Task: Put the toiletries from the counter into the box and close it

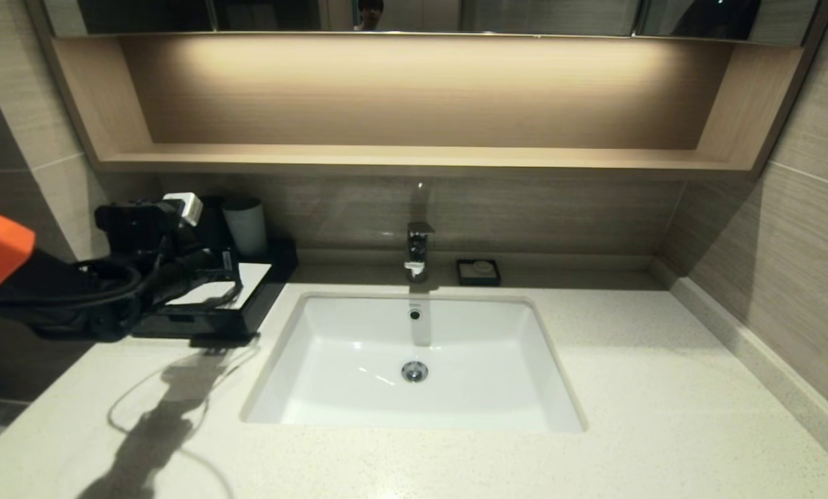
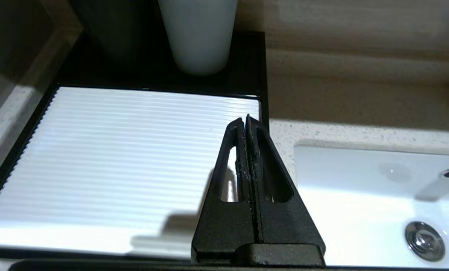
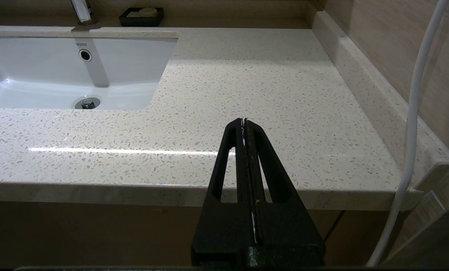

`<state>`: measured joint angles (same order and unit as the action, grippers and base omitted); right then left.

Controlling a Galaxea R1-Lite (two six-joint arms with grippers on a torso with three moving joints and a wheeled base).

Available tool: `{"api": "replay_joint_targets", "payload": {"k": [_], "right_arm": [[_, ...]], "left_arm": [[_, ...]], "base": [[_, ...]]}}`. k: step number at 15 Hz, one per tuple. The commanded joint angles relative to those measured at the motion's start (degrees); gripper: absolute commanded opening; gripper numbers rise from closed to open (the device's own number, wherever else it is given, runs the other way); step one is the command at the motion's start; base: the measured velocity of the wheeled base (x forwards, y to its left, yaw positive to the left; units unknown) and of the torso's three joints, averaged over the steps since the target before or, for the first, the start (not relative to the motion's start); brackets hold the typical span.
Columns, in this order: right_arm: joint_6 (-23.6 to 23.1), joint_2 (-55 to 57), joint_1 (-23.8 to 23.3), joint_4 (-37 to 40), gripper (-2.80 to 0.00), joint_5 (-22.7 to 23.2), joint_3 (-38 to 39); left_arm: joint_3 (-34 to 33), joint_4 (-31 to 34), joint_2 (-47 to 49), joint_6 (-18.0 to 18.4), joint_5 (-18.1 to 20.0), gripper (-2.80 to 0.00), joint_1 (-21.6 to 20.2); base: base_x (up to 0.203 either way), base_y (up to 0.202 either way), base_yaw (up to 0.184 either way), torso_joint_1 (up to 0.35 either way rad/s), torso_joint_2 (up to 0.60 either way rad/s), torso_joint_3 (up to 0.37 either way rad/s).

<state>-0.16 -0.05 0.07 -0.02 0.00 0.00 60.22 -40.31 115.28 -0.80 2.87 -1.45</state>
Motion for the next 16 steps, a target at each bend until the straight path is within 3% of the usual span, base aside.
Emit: {"api": "replay_joint_targets", "payload": {"k": [1,6,11,16], "right_arm": [[-0.02,-0.02,0.01,-0.01,-2.8,0.0,0.09],[-0.02,0.05,0.01,-0.06,-2.8,0.0,0.09],[-0.02,0.05,0.01,-0.06,-2.8,0.0,0.09],[-0.02,0.05,0.01,-0.06,-2.8,0.0,0.09]], "left_arm": [[-4.91,-0.15,-6.57,0.07,-0.28,-2.8,0.9],[-10.75,-0.47,-11.27,-0.2,-0.09,-2.8,0.96],[-22.15,-0.89,-21.14,-0.55,0.04,-2.8,4.04],[-31.42,-0.84,-30.08,-0.28,0.27,-2.8,4.23]], "base": [[0.0,0.0,0.0,0.0,0.0,0.0],[0.0,0.0,0.0,0.0,0.0,0.0],[0.0,0.0,0.0,0.0,0.0,0.0],[0.0,0.0,0.0,0.0,0.0,0.0]]}}
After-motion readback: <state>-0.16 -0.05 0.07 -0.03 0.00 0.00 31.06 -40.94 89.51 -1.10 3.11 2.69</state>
